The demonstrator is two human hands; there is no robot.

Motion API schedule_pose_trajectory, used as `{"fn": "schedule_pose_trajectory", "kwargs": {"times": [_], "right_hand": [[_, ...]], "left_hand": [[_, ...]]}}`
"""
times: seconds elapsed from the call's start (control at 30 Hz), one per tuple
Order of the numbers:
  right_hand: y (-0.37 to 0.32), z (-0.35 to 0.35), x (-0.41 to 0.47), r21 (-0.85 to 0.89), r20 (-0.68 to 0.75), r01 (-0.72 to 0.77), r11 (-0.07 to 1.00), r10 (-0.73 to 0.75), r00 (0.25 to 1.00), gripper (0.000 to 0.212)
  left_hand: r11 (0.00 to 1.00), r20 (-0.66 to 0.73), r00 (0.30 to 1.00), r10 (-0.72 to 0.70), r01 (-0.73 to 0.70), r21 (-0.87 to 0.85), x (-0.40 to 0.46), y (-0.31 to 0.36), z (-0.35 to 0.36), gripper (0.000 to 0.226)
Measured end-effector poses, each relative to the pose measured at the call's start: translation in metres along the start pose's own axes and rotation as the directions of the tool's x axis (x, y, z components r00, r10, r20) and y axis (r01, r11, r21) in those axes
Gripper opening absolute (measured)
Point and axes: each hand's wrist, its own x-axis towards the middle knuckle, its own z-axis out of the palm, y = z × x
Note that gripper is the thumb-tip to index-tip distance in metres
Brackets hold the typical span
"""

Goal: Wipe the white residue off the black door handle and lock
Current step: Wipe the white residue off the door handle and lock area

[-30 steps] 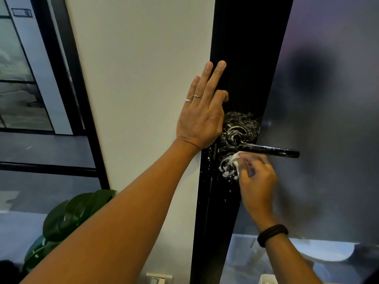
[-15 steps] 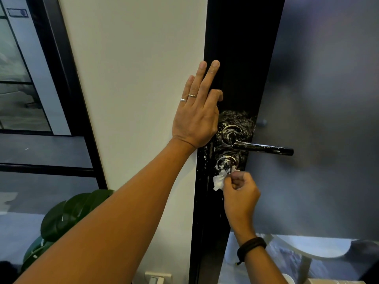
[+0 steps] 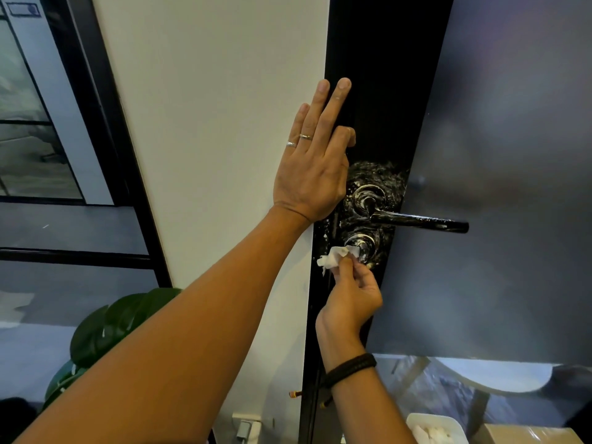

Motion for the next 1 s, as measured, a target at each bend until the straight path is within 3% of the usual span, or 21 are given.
{"fn": "schedule_pose_trajectory", "kwargs": {"times": [0.17, 0.37, 0.57, 0.7, 0.9, 1.0], "right_hand": [[0.0, 0.015, 0.003, 0.064, -0.041, -0.087, 0.994, 0.09, 0.995, 0.01], [0.005, -0.01, 0.02, -0.072, -0.055, -0.055, 0.996, 0.051, 0.997, 0.022], [0.009, -0.012, 0.016, -0.178, 0.048, 0.016, 0.984, -0.008, 0.999, 0.019], [0.009, 0.006, 0.018, -0.156, -0.009, -0.022, 0.988, 0.02, 1.0, 0.014], [0.015, -0.018, 0.028, -0.148, -0.074, -0.083, 0.985, 0.072, 0.995, 0.023], [0.013, -0.018, 0.029, -0.139, -0.029, -0.065, 0.988, 0.061, 0.998, 0.023]], "left_hand": [[1.0, -0.001, 1.0, -0.004, 0.004, -0.003, 0.001, 0.0, -0.001, 0.022], [1.0, 0.002, 1.0, 0.002, -0.002, -0.005, 0.0, 0.0, -0.002, 0.022], [1.0, 0.013, 1.0, 0.0, 0.0, -0.002, 0.001, 0.0, -0.002, 0.021], [1.0, 0.013, 1.0, -0.004, 0.004, 0.003, 0.001, 0.001, -0.003, 0.02], [1.0, 0.017, 1.0, -0.003, 0.003, 0.005, 0.0, 0.0, -0.002, 0.019], [1.0, 0.011, 1.0, 0.003, -0.003, 0.004, 0.0, 0.0, -0.002, 0.019]]}}
